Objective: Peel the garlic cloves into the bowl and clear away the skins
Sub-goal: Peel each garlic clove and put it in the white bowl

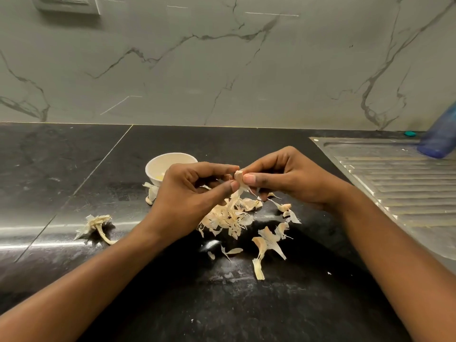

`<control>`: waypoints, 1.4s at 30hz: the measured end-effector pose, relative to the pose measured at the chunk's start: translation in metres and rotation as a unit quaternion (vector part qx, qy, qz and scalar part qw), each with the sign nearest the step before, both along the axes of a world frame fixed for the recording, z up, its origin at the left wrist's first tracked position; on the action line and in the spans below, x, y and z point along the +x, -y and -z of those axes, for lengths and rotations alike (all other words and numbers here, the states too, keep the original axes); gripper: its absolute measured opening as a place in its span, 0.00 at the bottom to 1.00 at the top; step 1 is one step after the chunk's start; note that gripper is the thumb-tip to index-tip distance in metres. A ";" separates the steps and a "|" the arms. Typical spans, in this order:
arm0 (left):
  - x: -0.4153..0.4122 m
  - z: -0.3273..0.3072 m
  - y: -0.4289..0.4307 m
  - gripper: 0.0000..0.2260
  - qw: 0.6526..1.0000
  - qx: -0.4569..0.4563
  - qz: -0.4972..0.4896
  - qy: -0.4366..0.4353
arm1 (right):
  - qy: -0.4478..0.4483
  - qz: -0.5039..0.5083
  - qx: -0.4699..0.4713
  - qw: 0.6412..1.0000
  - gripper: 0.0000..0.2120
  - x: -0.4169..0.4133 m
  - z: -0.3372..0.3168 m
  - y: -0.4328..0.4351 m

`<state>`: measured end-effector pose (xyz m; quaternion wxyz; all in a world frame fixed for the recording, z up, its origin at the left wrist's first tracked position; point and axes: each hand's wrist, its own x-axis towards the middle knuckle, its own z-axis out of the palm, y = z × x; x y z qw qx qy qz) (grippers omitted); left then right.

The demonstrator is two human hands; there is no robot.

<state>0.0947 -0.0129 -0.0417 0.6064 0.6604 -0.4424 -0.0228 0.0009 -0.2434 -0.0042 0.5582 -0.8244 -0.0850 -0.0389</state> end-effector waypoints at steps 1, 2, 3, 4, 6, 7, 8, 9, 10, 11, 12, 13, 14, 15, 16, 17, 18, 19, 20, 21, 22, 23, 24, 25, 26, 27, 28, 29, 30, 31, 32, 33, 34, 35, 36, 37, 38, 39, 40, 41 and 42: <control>0.000 -0.001 0.000 0.12 1.000 -0.006 0.004 -0.006 | 0.001 0.001 0.006 1.000 0.10 0.000 0.001 -0.001; 0.000 -0.001 0.000 0.12 1.000 -0.011 0.006 -0.012 | 0.003 0.004 0.010 1.000 0.10 0.001 0.001 -0.002; -0.001 -0.002 0.000 0.11 1.000 -0.013 0.008 -0.016 | 0.002 0.006 0.012 1.000 0.10 0.000 0.001 -0.003; -0.001 -0.002 0.001 0.11 1.000 -0.012 0.011 -0.017 | 0.000 0.010 0.010 1.000 0.11 0.000 0.001 -0.004; 0.000 -0.001 0.001 0.10 1.000 -0.011 0.015 -0.022 | -0.008 0.023 -0.007 1.000 0.11 0.001 0.001 -0.006; 0.001 0.000 0.001 0.10 0.999 -0.012 0.015 -0.029 | -0.010 0.031 -0.015 0.999 0.11 0.002 0.002 -0.007; 0.001 0.000 0.001 0.10 0.999 -0.014 0.013 -0.040 | -0.008 0.041 -0.020 0.999 0.11 0.003 0.004 -0.007; 0.002 0.000 0.000 0.11 0.998 -0.014 0.011 -0.054 | -0.003 0.052 -0.020 0.998 0.11 0.003 0.004 -0.008; 0.001 -0.001 0.000 0.11 0.997 -0.015 0.011 -0.074 | 0.005 0.061 -0.019 0.998 0.11 0.003 0.005 -0.008; 0.001 -0.001 0.001 0.11 0.995 -0.015 0.012 -0.093 | 0.012 0.067 -0.016 0.998 0.11 0.003 0.004 -0.008; 0.001 -0.001 0.001 0.10 0.994 -0.011 0.014 -0.107 | 0.015 0.070 -0.013 0.997 0.11 0.003 0.004 -0.009; 0.001 -0.001 0.002 0.10 0.993 -0.007 0.014 -0.113 | 0.014 0.069 -0.012 0.997 0.10 0.003 0.004 -0.010; 0.001 -0.001 0.002 0.10 0.993 -0.003 0.013 -0.118 | 0.012 0.068 -0.014 0.997 0.10 0.003 0.004 -0.011; 0.001 -0.001 0.002 0.10 0.992 -0.002 0.014 -0.127 | 0.010 0.068 -0.018 0.997 0.09 0.003 0.004 -0.012; 0.001 -0.002 0.003 0.10 0.990 -0.003 0.016 -0.141 | 0.008 0.070 -0.019 0.997 0.09 0.004 0.005 -0.013; 0.001 -0.002 0.003 0.11 0.988 -0.005 0.020 -0.156 | 0.005 0.072 -0.020 0.997 0.09 0.004 0.005 -0.013; 0.000 -0.002 0.003 0.11 0.986 -0.005 0.024 -0.166 | 0.002 0.075 -0.019 0.997 0.08 0.004 0.005 -0.014; 0.000 -0.002 0.003 0.11 0.985 -0.005 0.026 -0.172 | -0.001 0.077 -0.018 0.997 0.08 0.004 0.005 -0.014; 0.000 -0.002 0.003 0.10 0.984 -0.004 0.027 -0.173 | -0.004 0.080 -0.018 0.997 0.08 0.004 0.004 -0.015; 0.001 -0.002 0.004 0.09 0.985 -0.003 0.025 -0.172 | -0.007 0.081 -0.020 0.997 0.08 0.004 0.004 -0.015; 0.002 -0.002 0.004 0.09 0.985 0.000 0.023 -0.169 | -0.010 0.080 -0.022 0.996 0.07 0.004 0.004 -0.016; 0.002 -0.002 0.004 0.09 0.986 0.003 0.022 -0.165 | -0.012 0.079 -0.025 0.996 0.07 0.004 0.004 -0.017; 0.003 -0.002 0.003 0.10 0.987 0.007 0.021 -0.160 | -0.016 0.077 -0.026 0.997 0.08 0.004 0.004 -0.018; 0.003 -0.002 0.002 0.11 0.988 0.013 0.020 -0.150 | -0.019 0.073 -0.027 0.997 0.08 0.003 0.004 -0.019; 0.003 -0.003 0.002 0.12 0.990 0.020 0.019 -0.138 | -0.022 0.068 -0.028 0.997 0.08 0.003 0.004 -0.019; 0.002 -0.003 0.001 0.12 0.991 0.025 0.019 -0.126 | -0.023 0.063 -0.030 0.997 0.08 0.003 0.003 -0.020; 0.002 -0.004 0.001 0.12 0.992 0.029 0.020 -0.120 | -0.024 0.060 -0.031 0.997 0.08 0.003 0.003 -0.020; 0.002 -0.003 0.001 0.12 0.992 0.030 0.023 -0.118 | -0.023 0.057 -0.033 0.998 0.08 0.003 0.002 -0.020; 0.002 -0.003 0.001 0.11 0.992 0.030 0.025 -0.119 | -0.021 0.055 -0.033 0.998 0.08 0.003 0.002 -0.020; 0.002 -0.003 0.001 0.11 0.992 0.029 0.026 -0.120 | -0.018 0.053 -0.033 0.998 0.07 0.003 0.002 -0.021; 0.002 -0.003 0.001 0.11 0.992 0.028 0.027 -0.119 | -0.014 0.053 -0.031 0.998 0.07 0.002 0.002 -0.022; 0.002 -0.002 0.001 0.12 0.992 0.025 0.027 -0.120 | -0.011 0.053 -0.029 0.998 0.07 0.002 0.002 -0.022; 0.002 -0.003 0.001 0.12 0.992 0.021 0.028 -0.123 | -0.009 0.053 -0.025 0.998 0.07 0.002 0.003 -0.023; 0.003 -0.003 0.000 0.13 0.991 0.017 0.029 -0.128 | -0.008 0.052 -0.019 0.998 0.07 0.002 0.003 -0.023; 0.003 -0.004 0.000 0.14 0.991 0.014 0.032 -0.133 | -0.007 0.051 -0.010 0.999 0.07 0.002 0.003 -0.023; 0.004 -0.004 0.000 0.14 0.990 0.012 0.036 -0.135 | -0.008 0.051 -0.001 0.999 0.06 0.002 0.003 -0.023; 0.004 -0.004 0.000 0.14 0.990 0.013 0.039 -0.136 | -0.008 0.052 0.008 0.999 0.06 0.003 0.003 -0.024; 0.005 -0.004 -0.001 0.14 0.990 0.011 0.041 -0.137 | -0.008 0.052 0.016 0.999 0.06 0.003 0.003 -0.024; 0.006 -0.004 -0.001 0.14 0.989 0.009 0.041 -0.139 | -0.006 0.053 0.021 0.998 0.06 0.003 0.004 -0.025; 0.006 -0.004 -0.001 0.14 0.989 0.005 0.042 -0.143 | -0.004 0.055 0.025 0.998 0.06 0.003 0.004 -0.026; 0.006 -0.005 -0.001 0.14 0.988 0.002 0.043 -0.147 | -0.001 0.059 0.029 0.998 0.06 0.003 0.005 -0.026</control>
